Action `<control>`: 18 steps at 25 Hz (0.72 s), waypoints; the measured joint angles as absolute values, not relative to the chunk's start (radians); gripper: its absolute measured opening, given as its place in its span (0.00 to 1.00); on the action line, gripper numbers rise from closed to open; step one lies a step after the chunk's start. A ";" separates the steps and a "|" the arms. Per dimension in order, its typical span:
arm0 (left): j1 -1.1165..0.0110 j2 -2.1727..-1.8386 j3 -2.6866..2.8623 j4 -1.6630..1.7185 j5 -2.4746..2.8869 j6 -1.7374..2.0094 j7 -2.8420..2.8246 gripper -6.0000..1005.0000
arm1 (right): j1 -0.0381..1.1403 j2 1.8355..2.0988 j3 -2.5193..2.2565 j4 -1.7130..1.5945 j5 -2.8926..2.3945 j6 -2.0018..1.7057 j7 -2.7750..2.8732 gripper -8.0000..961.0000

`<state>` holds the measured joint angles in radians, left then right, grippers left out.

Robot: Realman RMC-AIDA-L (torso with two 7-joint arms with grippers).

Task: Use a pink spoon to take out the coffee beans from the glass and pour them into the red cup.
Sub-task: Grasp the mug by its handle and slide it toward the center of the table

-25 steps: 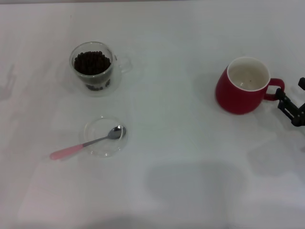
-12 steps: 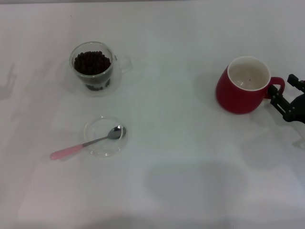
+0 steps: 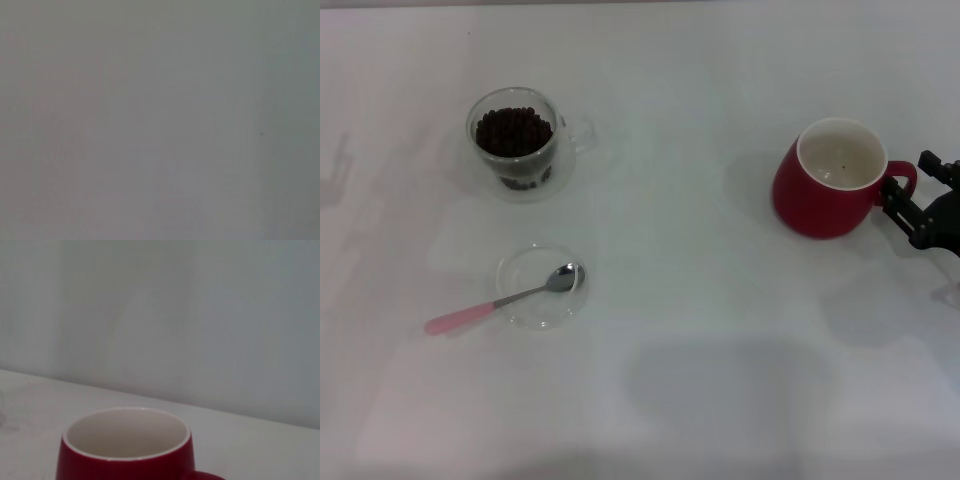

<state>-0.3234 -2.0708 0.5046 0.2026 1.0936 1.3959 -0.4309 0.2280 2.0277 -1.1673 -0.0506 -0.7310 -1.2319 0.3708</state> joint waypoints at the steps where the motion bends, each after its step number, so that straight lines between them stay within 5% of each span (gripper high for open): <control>1: -0.323 -2.071 0.505 0.203 1.094 1.396 -0.431 0.59 | 0.230 2.028 -1.167 -0.051 -0.730 -1.225 0.373 0.63; 7: -0.322 -2.071 0.505 0.203 1.094 1.396 -0.431 0.59 | 0.242 2.028 -1.167 -0.051 -0.726 -1.206 0.382 0.63; 18: -0.316 -2.071 0.505 0.211 1.092 1.388 -0.431 0.59 | 0.242 2.028 -1.167 -0.050 -0.729 -1.234 0.382 0.29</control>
